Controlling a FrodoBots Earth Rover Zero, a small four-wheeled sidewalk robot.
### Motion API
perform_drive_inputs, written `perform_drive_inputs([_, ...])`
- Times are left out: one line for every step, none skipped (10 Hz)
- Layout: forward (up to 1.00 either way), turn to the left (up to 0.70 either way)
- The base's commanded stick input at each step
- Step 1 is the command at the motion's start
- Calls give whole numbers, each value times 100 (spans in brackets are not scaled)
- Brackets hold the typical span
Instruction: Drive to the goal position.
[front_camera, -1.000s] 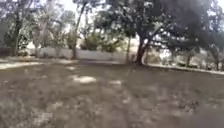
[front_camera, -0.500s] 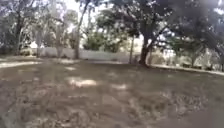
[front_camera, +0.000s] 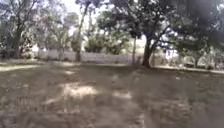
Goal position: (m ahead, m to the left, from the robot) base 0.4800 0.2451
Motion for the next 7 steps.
perform_drive_inputs([85, 0])
perform_drive_inputs([85, 0])
perform_drive_inputs([85, 0])
perform_drive_inputs([85, 0])
perform_drive_inputs([85, 0])
perform_drive_inputs([85, 0])
perform_drive_inputs([85, 0])
